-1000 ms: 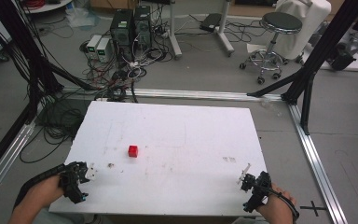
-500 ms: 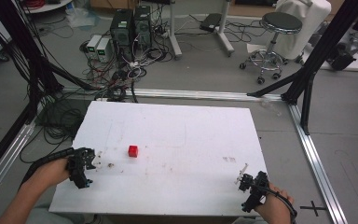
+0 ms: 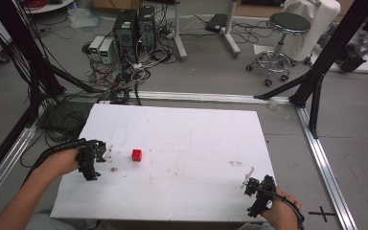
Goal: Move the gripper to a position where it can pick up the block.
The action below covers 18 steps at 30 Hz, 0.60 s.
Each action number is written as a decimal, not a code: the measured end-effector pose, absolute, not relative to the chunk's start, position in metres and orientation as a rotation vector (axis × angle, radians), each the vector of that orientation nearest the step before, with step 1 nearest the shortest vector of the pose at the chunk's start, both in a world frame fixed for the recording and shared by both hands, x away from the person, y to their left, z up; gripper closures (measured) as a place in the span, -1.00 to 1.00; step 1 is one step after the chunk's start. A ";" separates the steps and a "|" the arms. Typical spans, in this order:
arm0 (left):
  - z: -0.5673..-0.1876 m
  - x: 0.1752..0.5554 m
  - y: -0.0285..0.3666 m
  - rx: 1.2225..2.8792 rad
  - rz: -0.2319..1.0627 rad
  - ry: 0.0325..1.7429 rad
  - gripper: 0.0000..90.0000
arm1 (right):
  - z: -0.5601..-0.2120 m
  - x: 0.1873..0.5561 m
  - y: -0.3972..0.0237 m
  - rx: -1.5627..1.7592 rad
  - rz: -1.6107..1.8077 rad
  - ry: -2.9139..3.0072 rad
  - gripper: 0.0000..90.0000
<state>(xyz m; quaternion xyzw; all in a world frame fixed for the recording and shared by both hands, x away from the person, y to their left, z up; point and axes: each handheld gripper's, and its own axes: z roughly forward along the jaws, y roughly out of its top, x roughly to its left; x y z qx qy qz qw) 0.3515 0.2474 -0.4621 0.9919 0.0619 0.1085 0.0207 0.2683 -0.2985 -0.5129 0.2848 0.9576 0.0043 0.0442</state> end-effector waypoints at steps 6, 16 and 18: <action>-0.458 0.363 0.238 3.086 0.345 0.096 -0.63 | -0.512 0.269 -0.296 0.868 0.027 2.922 -0.96; -0.465 0.386 0.226 3.121 0.312 -0.049 -0.64 | -0.514 0.268 -0.301 0.881 0.030 2.921 -0.96; -0.465 0.388 0.224 3.130 0.312 -0.044 -0.64 | -0.515 0.268 -0.301 0.875 0.029 2.929 -0.96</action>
